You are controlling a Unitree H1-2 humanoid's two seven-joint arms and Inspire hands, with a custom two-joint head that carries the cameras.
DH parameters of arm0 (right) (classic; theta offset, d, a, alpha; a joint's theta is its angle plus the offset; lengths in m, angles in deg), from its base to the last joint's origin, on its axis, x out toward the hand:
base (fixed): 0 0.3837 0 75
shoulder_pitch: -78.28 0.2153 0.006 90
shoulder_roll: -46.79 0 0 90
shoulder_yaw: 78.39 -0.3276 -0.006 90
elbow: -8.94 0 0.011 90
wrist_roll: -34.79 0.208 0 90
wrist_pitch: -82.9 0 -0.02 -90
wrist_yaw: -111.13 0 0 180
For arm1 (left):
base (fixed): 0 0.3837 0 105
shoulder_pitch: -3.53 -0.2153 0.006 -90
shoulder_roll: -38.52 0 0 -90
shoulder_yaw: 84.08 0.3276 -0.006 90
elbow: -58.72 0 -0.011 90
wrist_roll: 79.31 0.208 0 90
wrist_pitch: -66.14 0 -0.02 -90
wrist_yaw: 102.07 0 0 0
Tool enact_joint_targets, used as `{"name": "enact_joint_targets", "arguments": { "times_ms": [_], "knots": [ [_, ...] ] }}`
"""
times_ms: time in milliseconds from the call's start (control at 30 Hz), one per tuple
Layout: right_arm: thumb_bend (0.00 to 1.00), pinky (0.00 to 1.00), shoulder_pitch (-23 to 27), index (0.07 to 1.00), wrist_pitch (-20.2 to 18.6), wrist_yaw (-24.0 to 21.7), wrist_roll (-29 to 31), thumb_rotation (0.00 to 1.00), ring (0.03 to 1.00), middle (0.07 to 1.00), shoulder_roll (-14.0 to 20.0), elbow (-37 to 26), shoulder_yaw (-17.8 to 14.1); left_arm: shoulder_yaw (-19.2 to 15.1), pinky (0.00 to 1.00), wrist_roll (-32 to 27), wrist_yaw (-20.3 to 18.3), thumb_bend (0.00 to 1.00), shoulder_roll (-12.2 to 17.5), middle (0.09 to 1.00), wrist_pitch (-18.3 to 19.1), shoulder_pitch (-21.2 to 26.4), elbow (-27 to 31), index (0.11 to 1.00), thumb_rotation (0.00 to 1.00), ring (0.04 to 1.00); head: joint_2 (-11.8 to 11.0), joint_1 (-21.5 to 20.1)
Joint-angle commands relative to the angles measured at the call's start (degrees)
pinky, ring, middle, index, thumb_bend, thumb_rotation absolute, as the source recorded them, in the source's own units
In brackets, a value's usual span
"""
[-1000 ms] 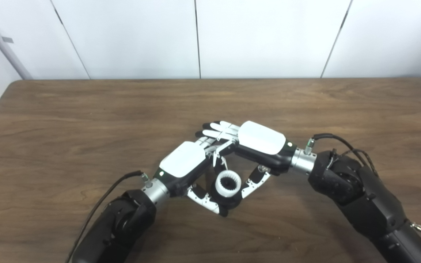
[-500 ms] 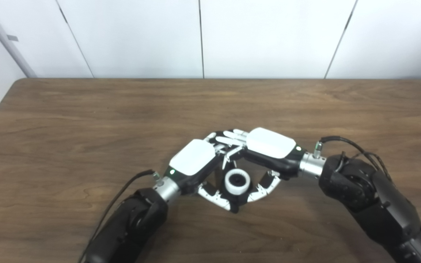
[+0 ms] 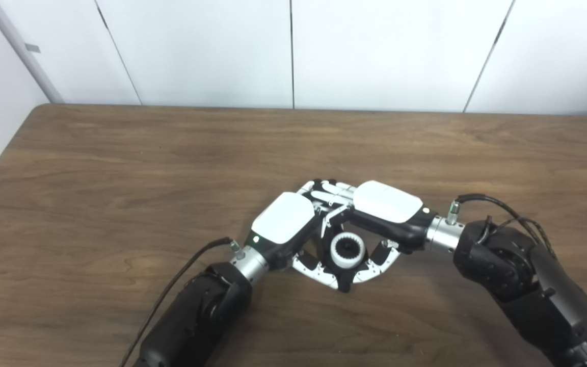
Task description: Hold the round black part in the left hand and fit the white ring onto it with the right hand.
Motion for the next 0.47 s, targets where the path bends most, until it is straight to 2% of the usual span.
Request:
{"name": "enact_joint_targets", "arguments": {
  "times_ms": [0,133,300,433],
  "knots": [
    [1.0,1.0,0.4,0.624,0.8,-0.8,0.1,0.27,1.0,0.981,-0.4,-1.1,0.7,1.0,1.0,1.8,0.3,0.53,-1.1,0.876,0.9,1.8,-0.6,0.471,0.06,1.0,0.0,0.0],
    [1.0,1.0,0.3,0.622,1.2,-0.6,0.0,0.26,1.0,0.981,-0.5,-1.8,0.8,1.2,1.0,1.5,-0.2,0.53,-0.6,0.878,1.4,1.7,-0.6,0.473,0.06,1.0,-0.3,-0.1],
    [1.0,1.0,0.2,0.621,1.0,-0.9,0.1,0.25,1.0,0.98,-0.5,-4.0,0.4,0.1,1.0,-1.7,-1.2,0.52,1.0,0.87,0.6,1.7,-1.2,0.478,0.06,1.0,-0.8,-0.4],
    [1.0,1.0,0.3,0.613,1.4,-0.2,0.9,0.24,1.0,0.978,-0.4,-6.4,-0.8,-0.6,1.0,-3.5,-1.7,0.52,2.7,0.86,-0.2,2.0,-2.2,0.48,0.06,1.0,-1.0,-0.8]
  ]
}}
